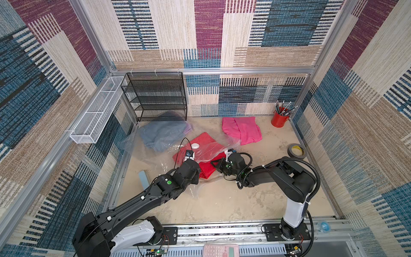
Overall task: Take the trousers out of the vacuum bag
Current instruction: Take out the trousers from the vacuum bag.
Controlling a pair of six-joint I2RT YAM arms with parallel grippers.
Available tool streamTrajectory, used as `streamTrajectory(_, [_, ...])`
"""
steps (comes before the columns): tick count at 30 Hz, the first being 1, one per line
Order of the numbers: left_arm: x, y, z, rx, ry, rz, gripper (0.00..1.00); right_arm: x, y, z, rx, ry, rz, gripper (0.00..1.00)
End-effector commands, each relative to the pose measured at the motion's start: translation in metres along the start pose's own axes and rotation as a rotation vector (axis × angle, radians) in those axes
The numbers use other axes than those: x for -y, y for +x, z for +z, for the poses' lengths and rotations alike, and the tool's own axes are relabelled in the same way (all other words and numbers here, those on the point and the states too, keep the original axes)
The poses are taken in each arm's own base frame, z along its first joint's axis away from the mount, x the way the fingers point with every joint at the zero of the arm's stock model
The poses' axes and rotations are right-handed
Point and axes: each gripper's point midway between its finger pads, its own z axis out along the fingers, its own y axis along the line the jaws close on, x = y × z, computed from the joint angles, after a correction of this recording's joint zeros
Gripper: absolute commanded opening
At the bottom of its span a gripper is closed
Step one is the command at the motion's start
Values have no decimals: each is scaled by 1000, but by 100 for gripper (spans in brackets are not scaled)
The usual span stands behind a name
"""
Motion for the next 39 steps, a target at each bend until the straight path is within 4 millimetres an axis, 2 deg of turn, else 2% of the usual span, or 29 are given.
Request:
streamTrajectory(1, [0,-2,3,12,-3,-13,0,-1,-9,-8,7,37,-94,0])
streamTrajectory(7, [2,-5,4,23,-1,-14,0,18,-3,-36,-53,76,-101,0])
streamTrajectory(14, [0,-1,5,13,-6,-18,0,30,-10,-72,-70,39,-50,0])
streamTrajectory(16, [0,1,6,8,-6,-19,0,27,-14,-80,-72,19,-41,0])
streamTrajectory(21, [0,13,13,-20,-6,-21,0,4,-22,-95,-50,-16,-54,0])
streamTrajectory(24, [3,19,18,-39,10,-27,0,3,-25,-104,-25,7,-59,0])
streamTrajectory(32, [9,13,20,-24,25,-26,0,57,-7,-129,-65,159,-63,0])
streamTrajectory(39, [10,10,24,-2,20,-19,0,103,-10,-160,-136,419,-152,0])
